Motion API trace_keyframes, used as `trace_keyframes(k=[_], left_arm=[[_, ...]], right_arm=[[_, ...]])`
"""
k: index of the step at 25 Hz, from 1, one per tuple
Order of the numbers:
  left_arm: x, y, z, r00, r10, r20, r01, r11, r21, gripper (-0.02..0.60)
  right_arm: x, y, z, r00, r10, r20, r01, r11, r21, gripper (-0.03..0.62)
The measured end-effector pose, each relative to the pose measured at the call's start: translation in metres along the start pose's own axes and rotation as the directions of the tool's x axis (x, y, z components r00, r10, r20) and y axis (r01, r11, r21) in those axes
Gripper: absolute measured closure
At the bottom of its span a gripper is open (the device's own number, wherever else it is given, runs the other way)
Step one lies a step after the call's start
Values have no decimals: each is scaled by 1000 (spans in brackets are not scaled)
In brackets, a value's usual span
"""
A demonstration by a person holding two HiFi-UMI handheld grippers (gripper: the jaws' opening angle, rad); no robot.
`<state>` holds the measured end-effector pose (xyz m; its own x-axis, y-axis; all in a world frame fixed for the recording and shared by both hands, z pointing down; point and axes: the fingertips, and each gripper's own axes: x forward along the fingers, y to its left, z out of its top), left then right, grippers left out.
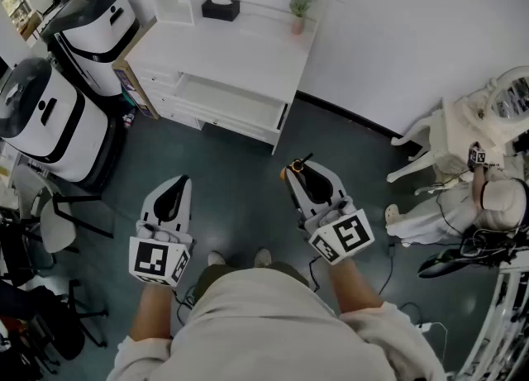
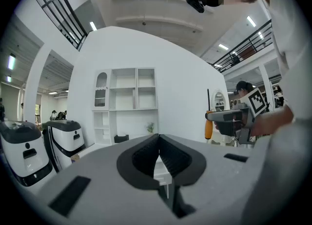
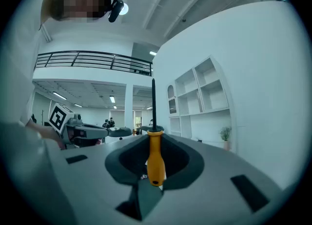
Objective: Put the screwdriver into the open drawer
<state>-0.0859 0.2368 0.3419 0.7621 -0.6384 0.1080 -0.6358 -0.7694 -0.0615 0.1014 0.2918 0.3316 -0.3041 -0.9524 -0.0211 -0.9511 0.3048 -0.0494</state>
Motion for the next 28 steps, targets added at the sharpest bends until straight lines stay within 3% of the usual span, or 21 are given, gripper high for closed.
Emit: trace_keyframes(k=[28], left_arm=[[13, -28, -3, 999, 36, -13, -36, 999, 21, 577]], right_arm=[[-13, -17, -2, 998, 60, 18, -60, 998, 10, 517]])
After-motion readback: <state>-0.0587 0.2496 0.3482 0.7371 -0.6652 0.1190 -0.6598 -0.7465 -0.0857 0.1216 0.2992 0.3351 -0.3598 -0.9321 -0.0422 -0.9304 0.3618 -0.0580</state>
